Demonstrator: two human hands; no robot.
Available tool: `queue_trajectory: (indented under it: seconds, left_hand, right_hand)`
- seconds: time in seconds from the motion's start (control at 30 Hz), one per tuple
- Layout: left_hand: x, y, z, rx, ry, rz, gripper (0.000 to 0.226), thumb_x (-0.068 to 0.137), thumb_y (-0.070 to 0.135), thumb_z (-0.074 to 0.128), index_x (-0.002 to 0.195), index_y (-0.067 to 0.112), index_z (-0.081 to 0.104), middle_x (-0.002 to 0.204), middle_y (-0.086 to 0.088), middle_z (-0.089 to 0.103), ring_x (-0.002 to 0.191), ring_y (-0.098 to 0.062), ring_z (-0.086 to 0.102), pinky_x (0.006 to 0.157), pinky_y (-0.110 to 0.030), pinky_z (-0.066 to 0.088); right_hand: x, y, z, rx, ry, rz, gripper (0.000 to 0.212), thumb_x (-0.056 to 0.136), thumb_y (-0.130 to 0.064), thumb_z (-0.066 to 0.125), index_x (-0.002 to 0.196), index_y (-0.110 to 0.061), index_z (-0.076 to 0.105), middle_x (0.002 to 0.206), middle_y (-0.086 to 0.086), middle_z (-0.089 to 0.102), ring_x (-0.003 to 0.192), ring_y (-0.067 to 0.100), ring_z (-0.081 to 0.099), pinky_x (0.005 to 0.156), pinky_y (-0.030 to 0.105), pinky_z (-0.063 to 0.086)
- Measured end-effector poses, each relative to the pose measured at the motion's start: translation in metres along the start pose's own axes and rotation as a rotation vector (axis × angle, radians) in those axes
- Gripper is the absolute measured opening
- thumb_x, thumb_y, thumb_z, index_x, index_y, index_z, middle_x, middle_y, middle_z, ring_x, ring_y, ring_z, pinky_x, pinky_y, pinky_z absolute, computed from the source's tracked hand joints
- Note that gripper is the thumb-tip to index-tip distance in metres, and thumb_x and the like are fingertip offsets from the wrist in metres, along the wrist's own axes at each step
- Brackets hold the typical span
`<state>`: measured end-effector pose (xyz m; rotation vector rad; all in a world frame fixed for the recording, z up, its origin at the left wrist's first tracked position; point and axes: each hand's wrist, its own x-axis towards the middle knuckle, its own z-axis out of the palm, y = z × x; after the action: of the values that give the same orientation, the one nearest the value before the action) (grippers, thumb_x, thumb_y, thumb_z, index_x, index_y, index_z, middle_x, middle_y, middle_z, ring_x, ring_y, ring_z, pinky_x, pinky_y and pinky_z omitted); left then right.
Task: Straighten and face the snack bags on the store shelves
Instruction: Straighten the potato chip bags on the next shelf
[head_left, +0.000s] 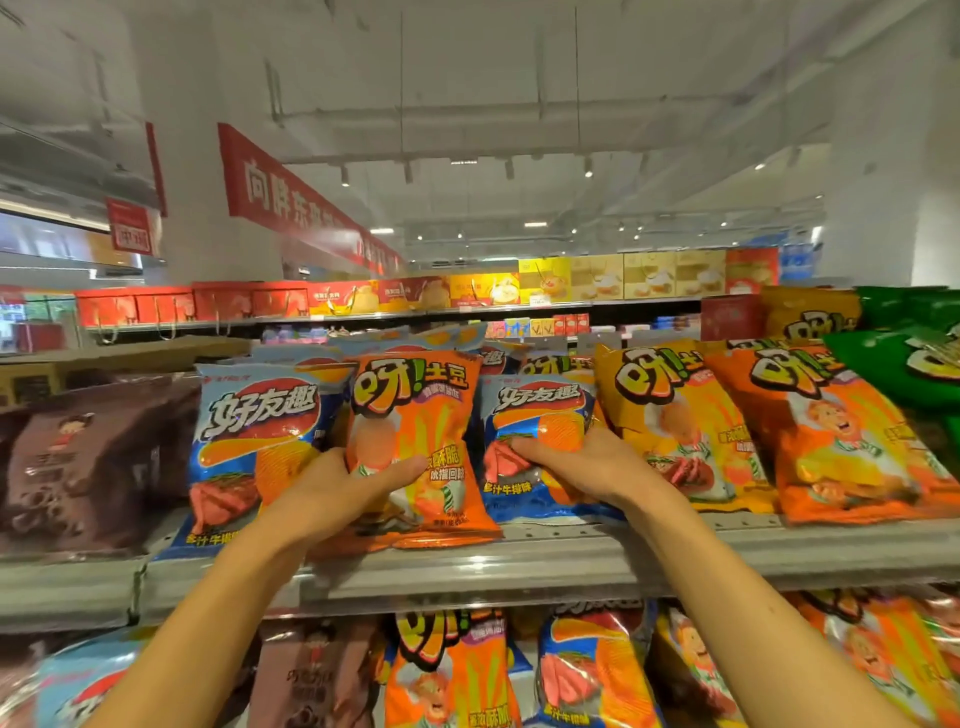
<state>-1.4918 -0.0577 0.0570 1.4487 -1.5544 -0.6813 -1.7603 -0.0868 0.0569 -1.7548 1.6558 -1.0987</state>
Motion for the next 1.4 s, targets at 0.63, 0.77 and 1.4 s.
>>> queue_trajectory:
  seconds: [0.63, 0.77, 1.4]
  left_hand:
    - [0.014, -0.024, -0.001, -0.266, 0.132, 0.052, 0.115, 0.048, 0.068, 0.083, 0.144, 0.018, 0.044, 0.126, 0.009, 0.057, 0.106, -0.012, 0.054, 0.086, -0.031, 0.042]
    - [0.017, -0.012, 0.013, -0.279, 0.09, 0.033, 0.09, 0.044, 0.065, 0.088, 0.118, 0.019, 0.06, 0.108, 0.002, 0.072, 0.096, -0.015, 0.067, 0.074, -0.031, 0.05]
    - [0.03, 0.041, 0.116, -0.059, -0.191, 0.171, 0.067, 0.083, 0.066, 0.064, 0.124, 0.013, 0.058, 0.125, -0.01, 0.067, 0.113, -0.026, 0.063, 0.089, -0.031, 0.049]
  right_hand:
    - [-0.023, -0.009, 0.001, -0.155, 0.352, -0.193, 0.074, 0.068, -0.079, 0.069, 0.119, -0.027, 0.057, 0.107, -0.005, 0.07, 0.101, 0.023, 0.067, 0.087, 0.047, 0.057]
    - [-0.035, 0.001, -0.027, -0.148, 0.432, -0.165, 0.07, 0.069, -0.078, 0.07, 0.115, -0.027, 0.058, 0.103, -0.005, 0.07, 0.1, 0.024, 0.066, 0.083, 0.045, 0.055]
    - [-0.093, 0.031, -0.068, 0.072, 0.557, -0.253, 0.061, 0.062, -0.071, 0.073, 0.1, -0.024, 0.067, 0.088, -0.007, 0.075, 0.085, 0.016, 0.071, 0.081, 0.042, 0.054]
